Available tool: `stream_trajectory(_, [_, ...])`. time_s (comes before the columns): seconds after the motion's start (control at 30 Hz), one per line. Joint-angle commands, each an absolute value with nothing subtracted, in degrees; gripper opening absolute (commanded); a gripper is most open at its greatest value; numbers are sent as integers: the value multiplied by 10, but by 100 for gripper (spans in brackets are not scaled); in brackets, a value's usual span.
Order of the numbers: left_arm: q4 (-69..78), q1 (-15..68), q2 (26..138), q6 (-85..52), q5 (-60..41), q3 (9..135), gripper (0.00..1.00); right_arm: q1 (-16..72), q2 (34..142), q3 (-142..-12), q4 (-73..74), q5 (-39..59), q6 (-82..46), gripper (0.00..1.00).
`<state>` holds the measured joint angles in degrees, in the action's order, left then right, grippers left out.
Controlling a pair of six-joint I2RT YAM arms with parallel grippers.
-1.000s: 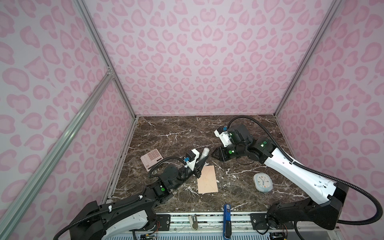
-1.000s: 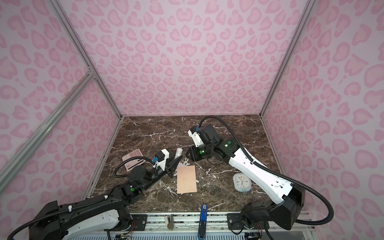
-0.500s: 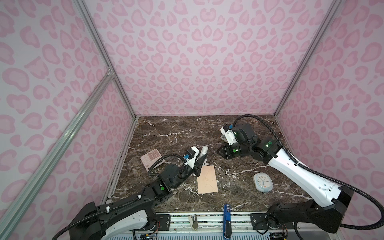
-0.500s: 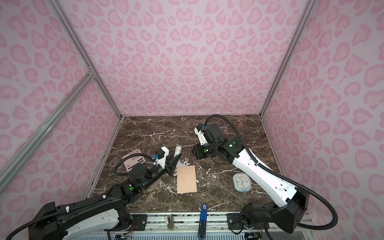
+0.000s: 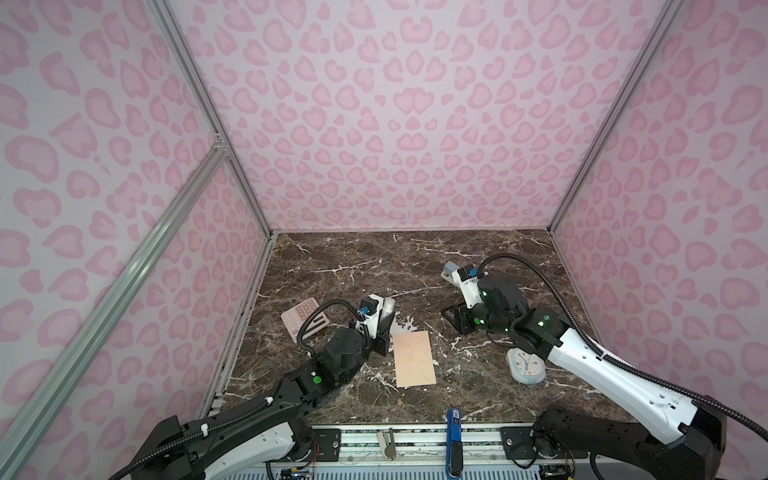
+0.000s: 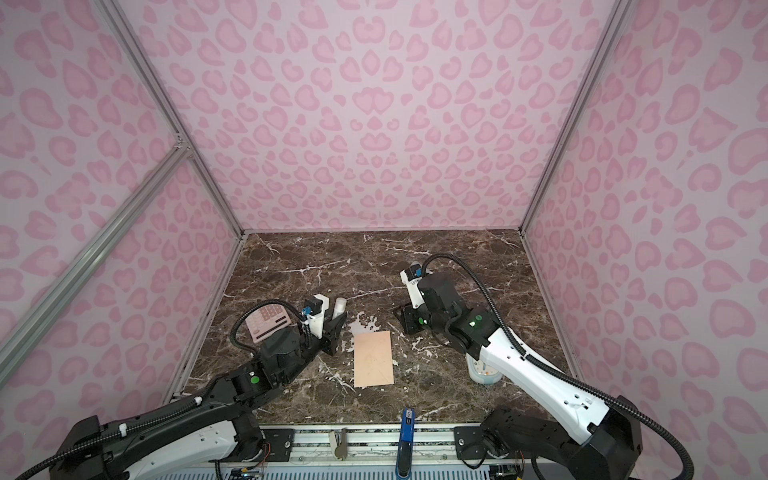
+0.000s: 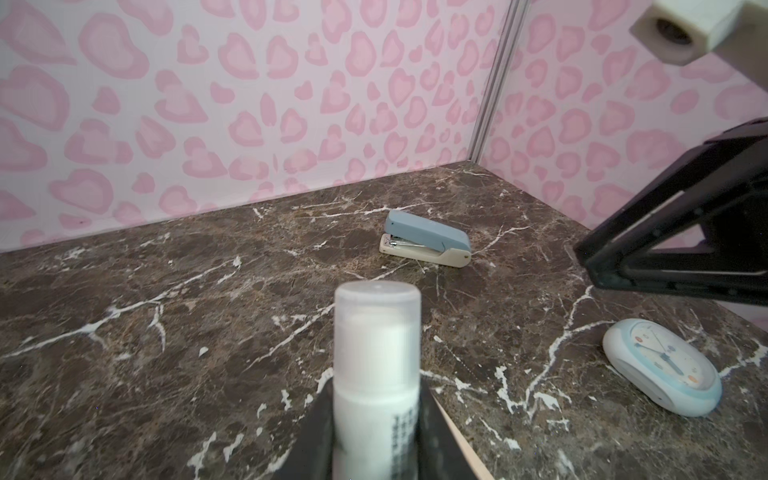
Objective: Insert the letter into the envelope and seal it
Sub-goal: 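Lower the capped glue stick beside the envelope and open the left gripper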
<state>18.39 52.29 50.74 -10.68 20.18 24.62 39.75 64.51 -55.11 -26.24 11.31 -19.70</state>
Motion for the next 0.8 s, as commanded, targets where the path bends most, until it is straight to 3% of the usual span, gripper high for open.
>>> stream_trajectory(0.0, [155,519,495,-137,222,234,4,399,637,-520,-187,93,-184,33])
stream_trajectory(0.37, [63,492,488,-207,223,208,4,398,657,-476,-161,81,-200,33])
stream_trajectory(0.77, [89,480,560,-268,211,173,4,398,673,-467,-146,81,-206,34])
